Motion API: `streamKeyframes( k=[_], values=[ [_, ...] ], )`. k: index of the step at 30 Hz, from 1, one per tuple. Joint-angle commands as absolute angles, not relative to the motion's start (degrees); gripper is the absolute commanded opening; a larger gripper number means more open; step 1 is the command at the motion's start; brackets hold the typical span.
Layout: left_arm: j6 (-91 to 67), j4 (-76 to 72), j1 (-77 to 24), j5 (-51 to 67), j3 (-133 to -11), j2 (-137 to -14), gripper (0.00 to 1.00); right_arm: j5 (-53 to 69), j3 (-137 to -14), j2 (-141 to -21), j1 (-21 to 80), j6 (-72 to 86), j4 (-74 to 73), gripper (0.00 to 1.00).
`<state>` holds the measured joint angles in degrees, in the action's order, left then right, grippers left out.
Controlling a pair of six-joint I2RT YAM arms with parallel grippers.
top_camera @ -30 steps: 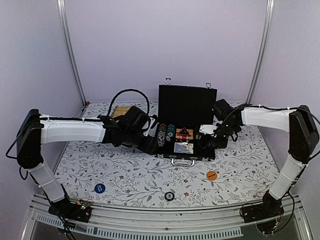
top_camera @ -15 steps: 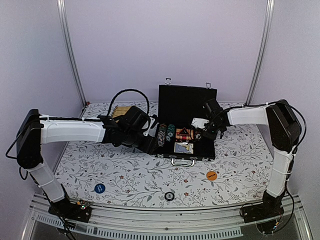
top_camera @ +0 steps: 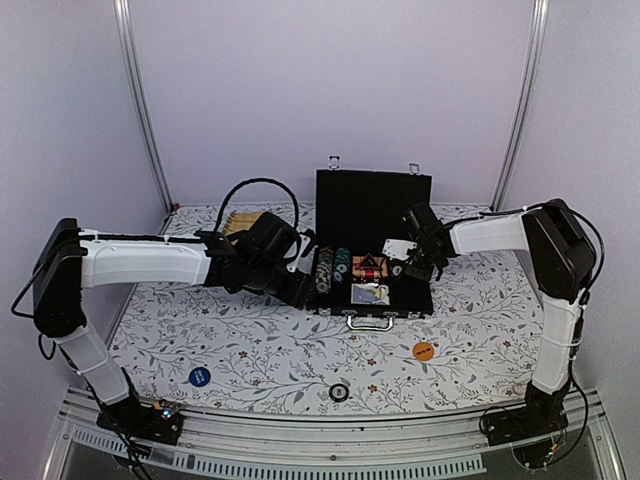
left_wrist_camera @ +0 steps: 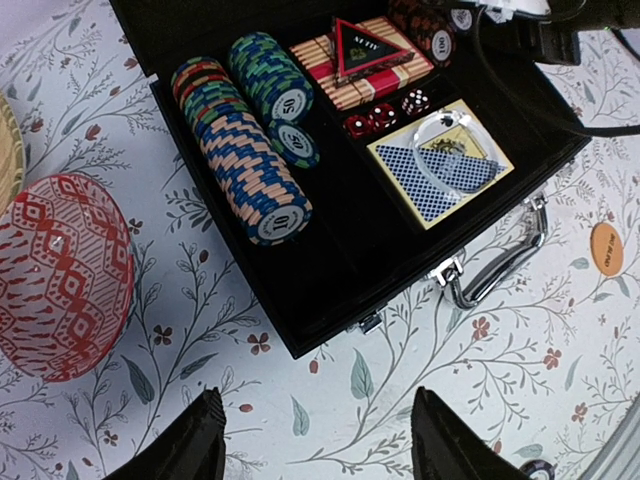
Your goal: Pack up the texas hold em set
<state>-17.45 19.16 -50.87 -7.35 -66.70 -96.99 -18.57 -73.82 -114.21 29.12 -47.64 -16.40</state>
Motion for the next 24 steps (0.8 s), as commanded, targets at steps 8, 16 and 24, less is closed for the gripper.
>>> streamKeyframes(
  k=[8, 16, 24],
  values=[
    [-17.84, 18.37, -50.36, -6.90, -66.82, -96.24, 0.64, -21.18, -73.73, -115.41, 28.74, -49.04, -11.73, 0.54],
    [-17.93, 18.33, -50.31, -6.77, -67.04, -96.40, 0.64, -20.33, -73.33, -114.30, 28.21, -49.95, -11.37, 0.55],
    [-17.67, 19.28, -50.35, -7.98, -67.06, -95.51, 0.64, -16.42, -70.66, -108.57, 28.21, -51.32, -15.91, 0.58]
  ],
)
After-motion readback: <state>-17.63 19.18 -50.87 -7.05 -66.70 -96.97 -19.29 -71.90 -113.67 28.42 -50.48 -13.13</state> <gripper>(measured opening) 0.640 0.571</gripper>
